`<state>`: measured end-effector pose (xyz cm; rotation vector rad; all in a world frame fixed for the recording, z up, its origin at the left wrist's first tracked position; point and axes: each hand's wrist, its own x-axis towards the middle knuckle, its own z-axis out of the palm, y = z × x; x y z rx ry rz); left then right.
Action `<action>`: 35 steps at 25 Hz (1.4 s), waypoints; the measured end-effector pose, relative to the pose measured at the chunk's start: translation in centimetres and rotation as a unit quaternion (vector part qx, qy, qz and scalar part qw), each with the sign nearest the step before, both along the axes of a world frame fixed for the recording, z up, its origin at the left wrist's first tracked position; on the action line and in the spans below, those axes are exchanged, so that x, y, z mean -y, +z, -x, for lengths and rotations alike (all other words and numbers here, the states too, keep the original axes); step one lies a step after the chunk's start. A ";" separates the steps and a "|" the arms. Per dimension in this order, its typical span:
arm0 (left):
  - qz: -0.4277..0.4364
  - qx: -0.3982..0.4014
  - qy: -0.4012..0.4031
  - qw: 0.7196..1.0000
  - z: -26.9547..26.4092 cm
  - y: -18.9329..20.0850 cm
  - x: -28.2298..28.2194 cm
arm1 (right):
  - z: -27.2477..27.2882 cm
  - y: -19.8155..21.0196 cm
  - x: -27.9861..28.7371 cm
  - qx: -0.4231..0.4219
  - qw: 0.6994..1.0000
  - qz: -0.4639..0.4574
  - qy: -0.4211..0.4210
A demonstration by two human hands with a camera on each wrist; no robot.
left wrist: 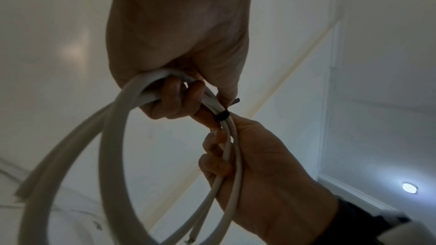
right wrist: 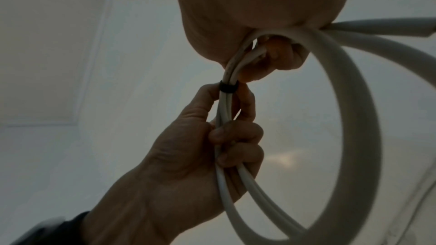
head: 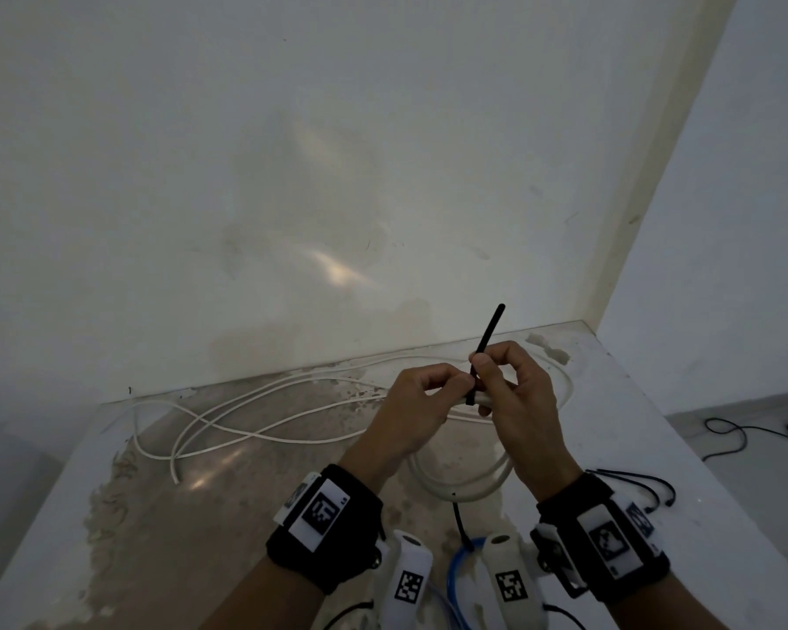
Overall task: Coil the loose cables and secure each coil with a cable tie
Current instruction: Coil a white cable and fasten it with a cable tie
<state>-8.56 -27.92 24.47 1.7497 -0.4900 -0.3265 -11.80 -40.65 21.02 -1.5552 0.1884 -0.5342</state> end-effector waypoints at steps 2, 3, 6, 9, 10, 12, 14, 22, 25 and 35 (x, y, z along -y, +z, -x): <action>-0.004 -0.006 0.005 1.000 0.0 -0.2 0.0 | 0.1 0.2 -0.1 -0.010 1.000 -0.007 0.006; -0.005 -0.009 0.010 1.000 0.1 -0.2 0.0 | 0.2 0.2 -0.1 -0.017 1.000 -0.010 0.011; -0.007 0.006 0.017 1.000 0.2 -0.7 0.2 | 0.3 0.3 0.2 -0.032 0.999 -0.016 0.032; -0.044 0.052 0.023 0.997 0.0 -1.6 0.4 | 0.5 0.2 0.5 -0.055 0.997 -0.017 0.059; -0.045 0.049 0.020 0.998 0.0 -1.9 0.4 | 0.5 0.1 0.6 -0.061 0.996 -0.020 0.058; -0.031 0.033 0.012 0.999 0.2 -2.5 0.4 | 0.5 -0.3 0.6 -0.063 0.997 -0.030 0.044; -0.021 0.021 0.009 1.000 0.3 -2.9 0.2 | 0.4 -0.6 0.4 -0.064 0.996 -0.037 0.041; -0.085 0.022 0.022 0.996 0.6 -6.3 -3.3 | 0.1 -2.8 -0.6 -0.139 0.980 -0.092 0.110; -0.116 0.055 0.096 0.987 0.0 -8.3 -5.3 | 0.7 -4.3 -1.5 -0.169 0.964 -0.044 0.202; -0.188 -0.052 0.246 0.949 5.5 -17.3 -17.4 | 1.5 -9.9 -5.8 -0.340 0.812 0.139 0.454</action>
